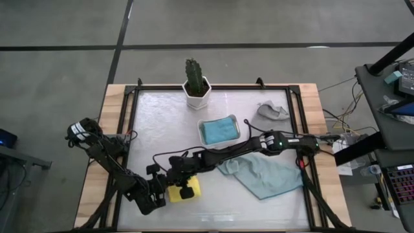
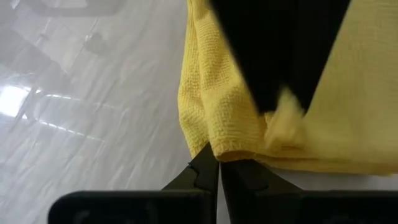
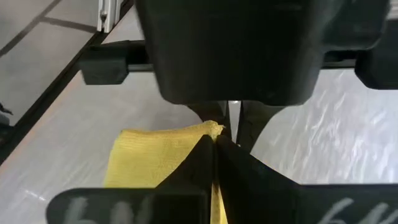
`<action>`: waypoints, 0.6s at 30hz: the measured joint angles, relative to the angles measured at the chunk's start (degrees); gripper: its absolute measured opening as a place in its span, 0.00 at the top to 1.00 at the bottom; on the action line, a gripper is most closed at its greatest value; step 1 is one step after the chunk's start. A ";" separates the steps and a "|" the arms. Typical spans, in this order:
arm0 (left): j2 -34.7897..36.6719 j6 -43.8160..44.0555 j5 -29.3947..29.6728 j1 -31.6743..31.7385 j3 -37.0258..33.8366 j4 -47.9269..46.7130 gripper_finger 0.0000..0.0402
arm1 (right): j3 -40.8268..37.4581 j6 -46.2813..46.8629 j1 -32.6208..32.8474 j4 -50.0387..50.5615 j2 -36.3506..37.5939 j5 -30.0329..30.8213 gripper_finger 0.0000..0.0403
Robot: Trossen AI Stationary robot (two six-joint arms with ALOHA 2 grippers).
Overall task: Fold microfiber towels
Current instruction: Fold the yellow towel
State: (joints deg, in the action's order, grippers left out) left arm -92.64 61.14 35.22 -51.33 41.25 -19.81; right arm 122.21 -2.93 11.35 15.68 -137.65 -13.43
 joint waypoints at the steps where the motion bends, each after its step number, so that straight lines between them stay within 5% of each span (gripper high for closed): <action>1: 0.00 0.00 0.00 0.00 0.00 0.07 1.00 | -0.02 0.05 0.00 -0.72 -0.43 0.00 0.98; 18: -0.09 -0.50 -0.16 -0.02 -0.13 0.81 1.00 | -0.16 0.08 0.00 -4.37 -3.80 3.14 0.98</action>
State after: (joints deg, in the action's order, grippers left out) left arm -92.73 60.64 35.06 -51.35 41.12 -19.00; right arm 122.05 -2.85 11.35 11.31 -141.45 -10.29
